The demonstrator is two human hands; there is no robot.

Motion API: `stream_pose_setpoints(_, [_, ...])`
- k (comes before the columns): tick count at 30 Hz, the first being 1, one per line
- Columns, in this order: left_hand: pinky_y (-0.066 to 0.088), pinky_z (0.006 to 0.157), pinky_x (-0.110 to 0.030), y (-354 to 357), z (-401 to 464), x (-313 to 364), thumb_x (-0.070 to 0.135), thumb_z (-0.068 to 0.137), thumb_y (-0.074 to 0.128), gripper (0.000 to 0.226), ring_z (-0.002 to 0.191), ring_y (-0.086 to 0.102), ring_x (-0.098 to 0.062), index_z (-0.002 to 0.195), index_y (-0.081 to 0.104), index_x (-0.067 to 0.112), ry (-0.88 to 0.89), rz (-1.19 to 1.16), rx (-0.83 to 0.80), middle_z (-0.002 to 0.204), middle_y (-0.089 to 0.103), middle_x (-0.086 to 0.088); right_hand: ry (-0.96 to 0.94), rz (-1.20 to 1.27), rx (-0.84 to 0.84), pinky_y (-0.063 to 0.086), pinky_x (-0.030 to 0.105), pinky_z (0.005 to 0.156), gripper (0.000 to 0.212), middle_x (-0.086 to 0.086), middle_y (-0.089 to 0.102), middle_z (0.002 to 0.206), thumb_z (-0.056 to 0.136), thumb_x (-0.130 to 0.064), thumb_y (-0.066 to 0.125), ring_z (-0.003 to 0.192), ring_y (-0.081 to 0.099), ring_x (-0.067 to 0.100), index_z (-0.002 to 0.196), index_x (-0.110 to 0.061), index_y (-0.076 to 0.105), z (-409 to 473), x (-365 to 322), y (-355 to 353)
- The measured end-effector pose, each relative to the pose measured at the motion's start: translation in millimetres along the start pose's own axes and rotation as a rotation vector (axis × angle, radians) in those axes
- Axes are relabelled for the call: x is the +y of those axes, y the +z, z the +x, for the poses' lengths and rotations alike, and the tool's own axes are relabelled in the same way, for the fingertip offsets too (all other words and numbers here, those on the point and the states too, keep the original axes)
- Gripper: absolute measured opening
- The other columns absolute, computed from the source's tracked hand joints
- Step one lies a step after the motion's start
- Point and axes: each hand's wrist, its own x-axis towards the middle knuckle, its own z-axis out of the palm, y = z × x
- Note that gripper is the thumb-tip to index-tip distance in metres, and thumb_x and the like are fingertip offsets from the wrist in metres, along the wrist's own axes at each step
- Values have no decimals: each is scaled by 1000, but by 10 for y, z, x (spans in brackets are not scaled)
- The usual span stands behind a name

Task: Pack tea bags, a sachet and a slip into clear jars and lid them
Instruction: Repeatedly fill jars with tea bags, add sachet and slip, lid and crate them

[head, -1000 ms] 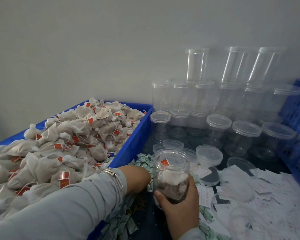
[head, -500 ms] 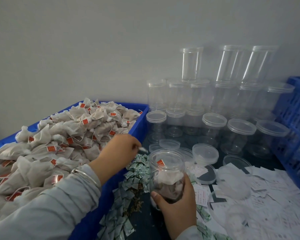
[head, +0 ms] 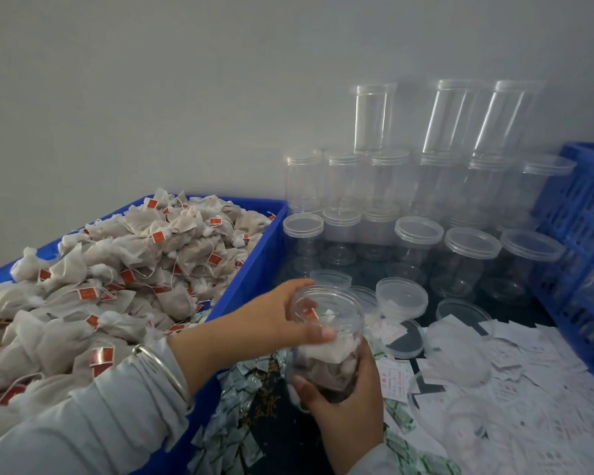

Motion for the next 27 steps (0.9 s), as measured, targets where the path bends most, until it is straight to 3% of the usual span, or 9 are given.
stream_pose_setpoints(3, [43,100,-20,48,24,-29,61,45,85,115,111,53,10,141,24,45,30,27,-53,121,53,29,-47,-43,20,44,43,103,106,-10,49,135,48,-52,78,126,47,9,142,-34,31,-15,-38,-15])
stream_pose_setpoints(5, [42,105,-29,65,29,-27,56,47,86,107,118,52,2,139,33,40,66,-40,-66,127,55,20,-94,-54,31,44,42,103,104,-11,49,135,49,-49,78,126,47,8,141,-35,31,-2,-53,-33])
stream_pose_setpoints(8, [47,98,-27,76,13,-22,56,46,83,86,110,58,1,123,46,49,110,-72,-15,119,61,17,-148,-1,-55,46,33,101,91,-18,52,132,58,-52,76,124,49,5,137,-36,34,66,-153,-88])
stream_pose_setpoints(10, [48,85,-16,63,-2,-3,61,42,80,68,99,60,8,103,49,66,111,-58,52,109,63,25,-200,-22,-136,42,20,100,69,-24,52,130,79,-63,57,123,49,1,137,-32,38,126,-219,-168])
stream_pose_setpoints(13, [43,74,-9,53,-12,10,64,38,78,62,92,57,17,92,48,68,108,-32,108,99,58,40,-141,-314,-137,39,16,96,52,-28,54,119,91,-63,34,120,50,1,131,-33,48,221,-205,-383])
stream_pose_setpoints(16, [41,73,-8,51,-1,-18,66,34,78,71,90,56,19,97,47,54,82,-25,169,99,61,33,-21,-708,-75,41,22,92,36,-9,60,112,92,-40,55,113,53,13,123,-21,61,317,-62,-657])
stream_pose_setpoints(20, [42,76,-10,72,-10,-15,65,33,79,75,95,58,11,99,45,53,63,-1,164,106,60,25,75,-1246,-250,35,25,90,30,-4,56,121,89,-43,52,115,47,18,111,-23,59,346,-16,-770])
stream_pose_setpoints(25, [41,77,-10,84,-28,-9,53,49,86,67,99,56,6,100,42,54,72,34,115,111,58,21,60,-1248,-206,37,26,78,14,-8,62,111,88,-40,55,109,52,18,99,-31,56,337,-4,-727])
stream_pose_setpoints(27, [41,78,-10,79,-30,-10,51,51,86,67,100,56,5,100,41,54,76,43,114,112,57,20,47,-1231,-179,34,27,70,7,-10,62,88,88,-35,54,102,55,19,85,-29,58,339,1,-732])
